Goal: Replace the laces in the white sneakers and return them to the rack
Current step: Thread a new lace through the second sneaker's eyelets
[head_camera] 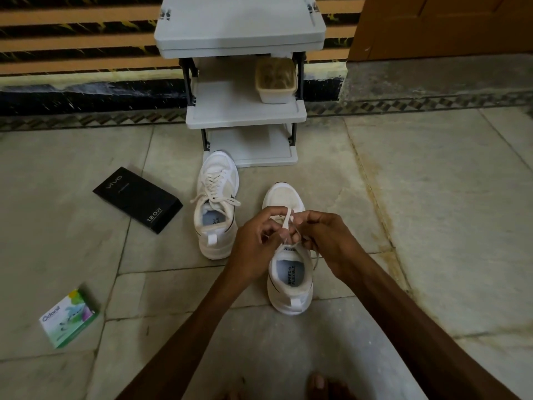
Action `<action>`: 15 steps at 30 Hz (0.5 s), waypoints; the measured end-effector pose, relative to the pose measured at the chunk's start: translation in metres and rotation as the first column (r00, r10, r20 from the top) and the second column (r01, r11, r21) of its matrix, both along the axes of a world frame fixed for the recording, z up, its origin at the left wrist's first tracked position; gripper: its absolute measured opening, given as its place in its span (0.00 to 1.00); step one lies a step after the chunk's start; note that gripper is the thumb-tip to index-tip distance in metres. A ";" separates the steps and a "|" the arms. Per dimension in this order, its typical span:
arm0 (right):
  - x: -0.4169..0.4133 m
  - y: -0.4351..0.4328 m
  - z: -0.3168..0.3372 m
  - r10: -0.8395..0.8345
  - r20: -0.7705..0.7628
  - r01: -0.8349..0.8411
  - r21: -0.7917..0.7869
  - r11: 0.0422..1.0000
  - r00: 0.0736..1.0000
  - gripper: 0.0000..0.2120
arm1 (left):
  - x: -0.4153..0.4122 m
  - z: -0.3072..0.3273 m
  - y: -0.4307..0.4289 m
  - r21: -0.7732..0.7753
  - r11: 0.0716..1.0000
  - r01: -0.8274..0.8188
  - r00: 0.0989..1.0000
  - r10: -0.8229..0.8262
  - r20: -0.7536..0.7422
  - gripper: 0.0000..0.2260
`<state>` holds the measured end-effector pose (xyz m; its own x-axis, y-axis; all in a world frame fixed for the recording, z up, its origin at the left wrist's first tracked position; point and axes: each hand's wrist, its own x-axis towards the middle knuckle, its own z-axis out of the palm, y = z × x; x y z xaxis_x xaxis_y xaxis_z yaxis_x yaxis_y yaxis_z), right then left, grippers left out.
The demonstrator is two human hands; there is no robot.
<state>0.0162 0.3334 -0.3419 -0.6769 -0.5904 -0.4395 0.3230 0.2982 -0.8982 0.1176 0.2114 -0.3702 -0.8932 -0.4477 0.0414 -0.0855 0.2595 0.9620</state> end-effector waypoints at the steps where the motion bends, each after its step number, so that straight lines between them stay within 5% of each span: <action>1: -0.001 0.001 0.001 0.040 0.025 -0.040 0.008 0.999 0.999 0.10 | 0.000 -0.001 0.000 0.023 1.000 0.016 1.000 -0.016 -0.009 0.14; 8: -0.013 -0.007 0.007 0.033 0.225 -0.038 0.020 0.999 0.974 0.11 | -0.002 0.005 -0.004 -0.232 0.958 0.168 0.986 -0.166 0.029 0.14; 12: -0.012 -0.007 0.004 -0.059 0.354 0.078 -0.041 0.996 0.933 0.09 | 0.000 0.002 -0.007 -0.241 0.953 0.183 0.983 -0.171 0.071 0.15; 15: -0.009 -0.004 0.003 -0.059 0.401 0.111 -0.109 0.988 0.914 0.12 | -0.002 -0.010 -0.006 -0.171 0.985 0.019 0.998 -0.008 0.064 0.14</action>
<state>0.0071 0.3291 -0.3392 -0.5131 -0.6068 -0.6070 0.6784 0.1465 -0.7199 0.1160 0.2058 -0.3805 -0.9023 -0.4269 0.0600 -0.1400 0.4219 0.8958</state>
